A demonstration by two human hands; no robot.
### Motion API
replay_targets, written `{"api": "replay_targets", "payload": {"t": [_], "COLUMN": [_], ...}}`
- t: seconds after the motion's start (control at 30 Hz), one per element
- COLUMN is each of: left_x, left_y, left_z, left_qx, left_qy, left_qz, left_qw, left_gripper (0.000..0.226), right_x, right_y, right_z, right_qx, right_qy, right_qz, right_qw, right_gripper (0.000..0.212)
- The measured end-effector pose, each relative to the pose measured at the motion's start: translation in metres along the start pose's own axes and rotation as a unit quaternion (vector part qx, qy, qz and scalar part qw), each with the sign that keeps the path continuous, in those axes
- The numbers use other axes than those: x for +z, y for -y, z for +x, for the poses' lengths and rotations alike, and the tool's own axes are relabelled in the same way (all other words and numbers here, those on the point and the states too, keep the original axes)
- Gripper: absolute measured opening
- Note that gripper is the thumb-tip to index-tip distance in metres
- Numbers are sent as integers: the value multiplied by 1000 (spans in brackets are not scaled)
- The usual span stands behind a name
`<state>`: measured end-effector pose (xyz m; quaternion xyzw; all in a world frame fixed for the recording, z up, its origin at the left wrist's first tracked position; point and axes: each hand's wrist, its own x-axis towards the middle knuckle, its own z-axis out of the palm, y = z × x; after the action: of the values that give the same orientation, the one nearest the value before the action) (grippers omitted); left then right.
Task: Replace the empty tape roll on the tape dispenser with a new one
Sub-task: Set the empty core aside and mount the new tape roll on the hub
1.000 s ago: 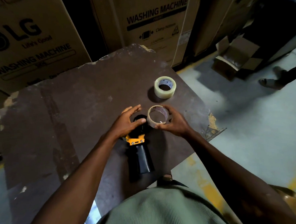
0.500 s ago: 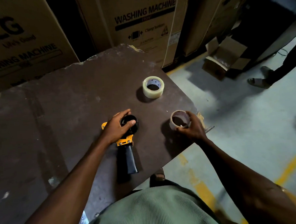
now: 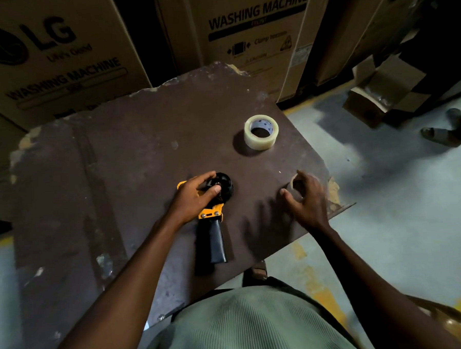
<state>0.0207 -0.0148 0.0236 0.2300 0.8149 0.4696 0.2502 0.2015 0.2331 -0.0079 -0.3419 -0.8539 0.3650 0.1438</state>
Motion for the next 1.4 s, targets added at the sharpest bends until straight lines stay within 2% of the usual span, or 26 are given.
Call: {"api": "replay_targets", "payload": {"t": [0.1,0.23,0.33,0.53,0.6,0.63,0.67,0.73,0.77,0.9,0.97,1.07,1.23,1.4], "left_x": [-6,-17,-27,-35,-35,-36,-36,-37,-37,-41,-42,-44,-47,-49], "left_y": [6,19,28,48,53,55,56,59,60,64,66,66,61,47], "left_z": [-9,-26,-41,-67,-71,-74,-76,-79,-81,-85,-87,-89,-87,-76], "left_qx": [7,-6,-24,-48,-53,-54,-56,-62,-62,-57,-55,-54,-44,-69], "left_qy": [-17,-44,-73,-96,-94,-93,-91,-86,-87,-87,-87,-83,-99,-144], "left_qz": [5,-1,-17,-46,-54,-56,-58,-63,-64,-64,-67,-75,-82,-91], "left_qw": [1000,999,997,993,993,993,993,992,992,993,992,992,991,983], "left_gripper": [42,40,42,45,44,43,43,43,43,41,36,36,32,29], "right_x": [24,60,83,110,113,113,113,114,115,123,131,141,146,132], "right_y": [26,53,67,74,77,79,82,86,88,98,100,104,103,114], "right_z": [-14,-30,-39,-58,-63,-65,-66,-67,-66,-66,-68,-74,-79,-67], "right_qx": [-6,-2,40,128,186,239,283,346,372,458,461,454,416,372], "right_qy": [22,56,116,258,318,348,375,411,423,446,440,408,343,334], "right_qz": [50,106,108,58,83,112,139,172,196,320,366,391,367,391], "right_qw": [998,993,986,956,926,900,872,826,803,699,678,689,758,773], "right_gripper": [56,52,64,58,44,37,41,60,61,32,24,13,14,7]}}
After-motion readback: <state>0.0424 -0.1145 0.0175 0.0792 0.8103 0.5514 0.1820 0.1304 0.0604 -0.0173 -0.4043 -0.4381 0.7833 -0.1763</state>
